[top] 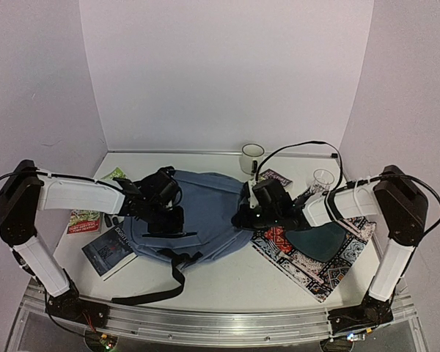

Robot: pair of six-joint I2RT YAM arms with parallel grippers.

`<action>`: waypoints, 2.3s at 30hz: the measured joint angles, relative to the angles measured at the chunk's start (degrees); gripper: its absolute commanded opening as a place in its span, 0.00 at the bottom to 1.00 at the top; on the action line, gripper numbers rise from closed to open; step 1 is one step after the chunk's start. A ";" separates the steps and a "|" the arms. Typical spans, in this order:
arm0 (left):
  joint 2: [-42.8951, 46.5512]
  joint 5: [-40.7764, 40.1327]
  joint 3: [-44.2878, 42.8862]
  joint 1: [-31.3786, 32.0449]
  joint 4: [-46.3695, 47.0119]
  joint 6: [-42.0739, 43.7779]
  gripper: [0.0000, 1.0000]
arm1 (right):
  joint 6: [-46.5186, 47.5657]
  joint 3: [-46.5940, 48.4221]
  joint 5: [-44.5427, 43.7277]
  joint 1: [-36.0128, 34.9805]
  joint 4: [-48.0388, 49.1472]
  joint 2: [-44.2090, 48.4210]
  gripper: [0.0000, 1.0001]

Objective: Pack the student bag
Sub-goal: Unzip the pocket on the back of the student bag, then set down the student bag at the center of the board.

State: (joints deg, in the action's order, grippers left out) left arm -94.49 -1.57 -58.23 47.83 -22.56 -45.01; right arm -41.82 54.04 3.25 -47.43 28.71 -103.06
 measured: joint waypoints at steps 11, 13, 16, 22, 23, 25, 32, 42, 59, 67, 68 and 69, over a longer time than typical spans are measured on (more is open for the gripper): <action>12.20 -11.04 6.04 -2.14 -9.96 -0.08 0.00 | 0.60 0.00 0.15 3.24 -2.79 3.03 0.00; 15.08 -13.23 7.39 -2.94 -11.88 -0.28 0.00 | 0.89 0.04 0.12 4.01 -3.86 4.06 0.00; 18.33 -14.14 9.62 -4.04 -12.07 -1.18 0.00 | 1.32 0.56 0.78 4.56 -4.55 4.86 0.00; 19.82 -14.04 12.36 -4.34 -11.38 -3.26 0.01 | 2.75 3.34 2.44 4.52 -5.64 4.77 0.00; 19.80 -14.05 12.55 -4.36 -11.43 -3.35 0.03 | 3.01 3.94 2.85 4.52 -5.90 4.61 0.00; 19.80 -14.18 12.61 -4.43 -11.62 -3.36 0.10 | 3.45 5.06 3.46 4.55 -6.35 4.09 0.00; 19.82 -17.72 12.29 -5.79 -15.89 -1.21 0.45 | 5.53 5.99 3.58 5.78 -8.76 2.70 0.22; 19.59 -18.63 5.68 -12.14 -17.94 5.25 0.80 | 10.19 8.70 3.18 6.00 -12.86 2.68 0.61; 3.11 -21.63 -8.20 -32.17 -18.64 23.91 0.89 | 17.04 9.36 -0.55 6.00 -21.61 12.64 0.93; -6.91 -20.36 -15.87 -32.24 -21.13 29.70 0.91 | 17.87 9.33 -1.12 6.00 -22.75 14.16 0.94; -8.01 -20.32 -16.95 -32.26 -21.85 30.34 0.91 | 17.97 9.33 -1.14 6.00 -22.86 14.16 0.95; -9.17 -20.40 -18.09 -32.26 -22.59 30.83 0.92 | 18.02 9.33 -1.15 6.00 -22.93 14.16 0.95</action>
State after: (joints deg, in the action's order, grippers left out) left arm -103.66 -21.97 -76.33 15.57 -45.16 -14.19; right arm -23.80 63.37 2.10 -41.43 5.78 -88.90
